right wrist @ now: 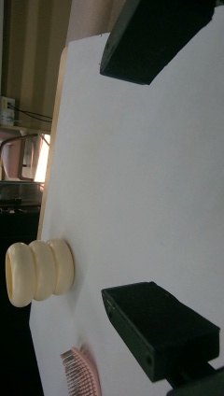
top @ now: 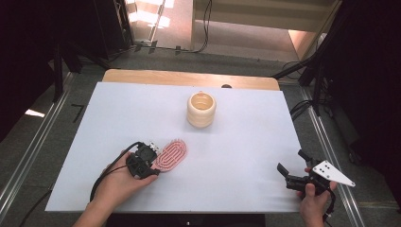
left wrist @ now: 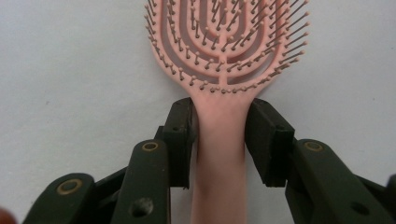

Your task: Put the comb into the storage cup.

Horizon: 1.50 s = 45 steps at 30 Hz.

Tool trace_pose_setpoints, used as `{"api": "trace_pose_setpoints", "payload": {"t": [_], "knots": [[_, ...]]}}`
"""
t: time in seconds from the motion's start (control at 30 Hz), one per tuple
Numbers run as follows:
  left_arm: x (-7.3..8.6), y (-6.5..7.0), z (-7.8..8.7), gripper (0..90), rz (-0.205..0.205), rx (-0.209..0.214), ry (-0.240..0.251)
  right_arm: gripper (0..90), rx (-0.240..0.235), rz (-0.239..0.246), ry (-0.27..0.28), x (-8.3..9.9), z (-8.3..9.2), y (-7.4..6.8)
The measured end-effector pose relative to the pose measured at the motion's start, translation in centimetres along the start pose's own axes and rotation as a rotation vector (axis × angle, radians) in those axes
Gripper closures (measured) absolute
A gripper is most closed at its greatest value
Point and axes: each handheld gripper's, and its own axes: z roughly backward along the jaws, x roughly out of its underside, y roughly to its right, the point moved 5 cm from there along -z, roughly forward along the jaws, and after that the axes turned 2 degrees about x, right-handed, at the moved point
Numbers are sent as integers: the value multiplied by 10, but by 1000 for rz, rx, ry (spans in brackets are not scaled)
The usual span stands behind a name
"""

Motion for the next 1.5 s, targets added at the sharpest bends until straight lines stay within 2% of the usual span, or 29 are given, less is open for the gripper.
{"api": "trace_pose_setpoints", "payload": {"t": [0.2, 0.27, 0.43, 0.6, 0.7, 0.8, 0.97, 1.1, 1.5], "knots": [[-2, -3, 0, 641, 3, 28, -23, 0, 8, 18, -6, 0, -1, -1], [-3, -3, 0, 657, -1, 14, -31, 0, 10, 25, -14, 0, -1, -2], [-3, -5, 1, 698, -5, 17, -37, 0, 12, 34, -18, 0, -2, -3], [-1, -5, 1, 707, -13, 31, -22, 0, 13, 23, -16, 0, -2, -2], [0, -7, 2, 708, -23, 40, -14, 0, 18, 35, -20, 0, -2, -3], [1, -9, 2, 709, -5, 73, 6, 0, 15, 49, -28, 0, -3, -5], [1, -9, 3, 709, -22, 67, 11, 0, 20, 43, -25, -1, -3, -3], [2, -9, 3, 710, -12, 75, 17, 0, 24, 40, -30, -2, -3, -3], [4, -13, 8, 711, -15, 62, 49, 0, 28, 41, -30, -3, -2, -3]]}}
